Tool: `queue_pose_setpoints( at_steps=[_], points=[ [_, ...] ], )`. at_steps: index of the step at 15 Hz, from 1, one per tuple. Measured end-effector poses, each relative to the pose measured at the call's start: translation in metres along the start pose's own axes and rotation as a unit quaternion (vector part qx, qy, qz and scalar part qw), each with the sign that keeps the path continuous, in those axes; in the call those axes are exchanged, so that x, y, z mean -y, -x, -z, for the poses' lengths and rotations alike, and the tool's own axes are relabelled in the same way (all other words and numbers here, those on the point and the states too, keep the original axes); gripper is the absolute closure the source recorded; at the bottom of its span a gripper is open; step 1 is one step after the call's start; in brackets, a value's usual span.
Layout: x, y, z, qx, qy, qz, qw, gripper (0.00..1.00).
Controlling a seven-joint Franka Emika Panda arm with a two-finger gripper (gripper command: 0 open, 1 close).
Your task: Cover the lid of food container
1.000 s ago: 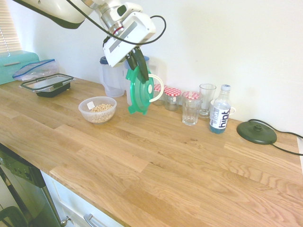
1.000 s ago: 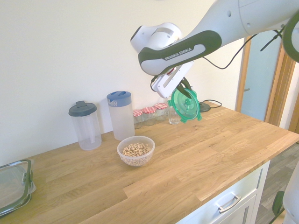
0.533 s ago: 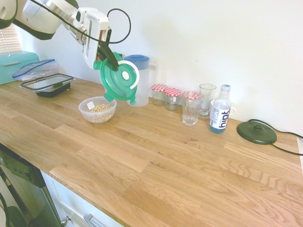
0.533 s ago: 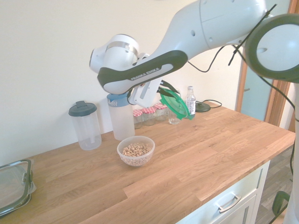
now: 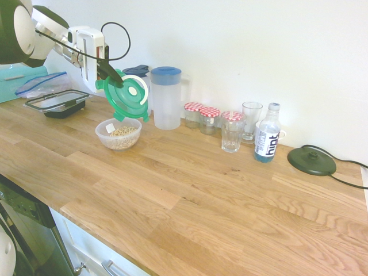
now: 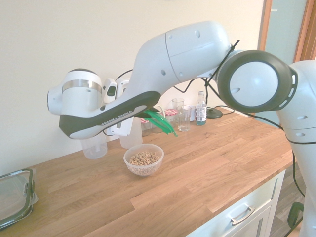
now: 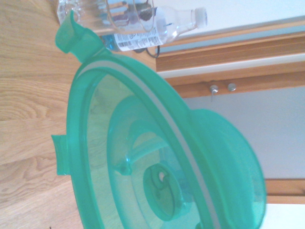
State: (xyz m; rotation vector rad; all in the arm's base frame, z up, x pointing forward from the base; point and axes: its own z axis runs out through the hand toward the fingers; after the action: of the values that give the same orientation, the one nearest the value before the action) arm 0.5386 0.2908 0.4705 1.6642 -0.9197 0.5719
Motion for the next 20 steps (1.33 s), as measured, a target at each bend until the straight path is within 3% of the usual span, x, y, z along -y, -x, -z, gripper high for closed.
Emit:
queue_pose_setpoints(
  at_steps=[3,8,20],
  points=[
    [0.018,0.024,0.014,-0.031,0.018,0.003,0.999,1.0],
    [0.041,0.045,0.009,-0.042,0.043,0.014,0.998,1.0],
    [0.055,0.088,0.02,-0.059,0.045,0.025,0.997,1.0]
  ],
)
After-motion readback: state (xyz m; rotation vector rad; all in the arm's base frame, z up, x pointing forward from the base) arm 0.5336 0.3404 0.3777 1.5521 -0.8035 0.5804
